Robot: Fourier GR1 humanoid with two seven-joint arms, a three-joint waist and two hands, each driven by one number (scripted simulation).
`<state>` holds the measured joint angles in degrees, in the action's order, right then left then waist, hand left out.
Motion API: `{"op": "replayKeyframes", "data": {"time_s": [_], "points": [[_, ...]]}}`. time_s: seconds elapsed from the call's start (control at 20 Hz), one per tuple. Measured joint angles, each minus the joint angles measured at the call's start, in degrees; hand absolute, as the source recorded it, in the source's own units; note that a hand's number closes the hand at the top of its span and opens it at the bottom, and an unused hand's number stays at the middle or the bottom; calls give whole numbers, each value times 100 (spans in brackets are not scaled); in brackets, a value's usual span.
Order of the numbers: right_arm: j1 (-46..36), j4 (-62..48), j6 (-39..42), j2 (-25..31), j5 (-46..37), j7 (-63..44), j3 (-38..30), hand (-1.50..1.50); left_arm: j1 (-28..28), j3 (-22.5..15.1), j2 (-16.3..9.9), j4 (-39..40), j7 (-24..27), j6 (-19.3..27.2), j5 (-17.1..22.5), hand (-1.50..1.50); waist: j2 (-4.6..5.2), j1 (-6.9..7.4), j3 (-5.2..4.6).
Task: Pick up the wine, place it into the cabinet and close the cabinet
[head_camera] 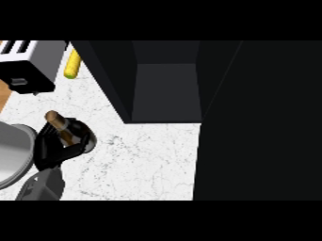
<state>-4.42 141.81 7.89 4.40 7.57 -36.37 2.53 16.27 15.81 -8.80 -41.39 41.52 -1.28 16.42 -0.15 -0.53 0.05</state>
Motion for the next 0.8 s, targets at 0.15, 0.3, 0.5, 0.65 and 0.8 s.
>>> {"op": "replayKeyframes", "data": {"time_s": [0.15, 0.3, 0.5, 0.65, 0.8], "points": [[-75, -20, -59, -25, -29, -56, 40, -150, -282, -323, -78, -315, 121, -370, -204, 150, -25, 28, 17], [-93, -38, -57, -31, -32, -29, -22, -150, -608, -682, -96, -805, 95, -732, -358, 150, -40, 56, 27], [-86, -16, -12, 26, 9, -111, -130, -150, -1148, -913, -143, -1577, -121, -846, -431, 150, -22, 67, 11], [-50, -21, 35, 22, 31, -80, -184, -150, -1390, -954, -177, -1993, -31, -768, -525, 150, -11, 63, 4], [-115, -18, 16, 12, 45, -143, -171, -150, -1585, -984, -159, -2581, -124, -659, -526, 150, -9, 67, 1]]}}
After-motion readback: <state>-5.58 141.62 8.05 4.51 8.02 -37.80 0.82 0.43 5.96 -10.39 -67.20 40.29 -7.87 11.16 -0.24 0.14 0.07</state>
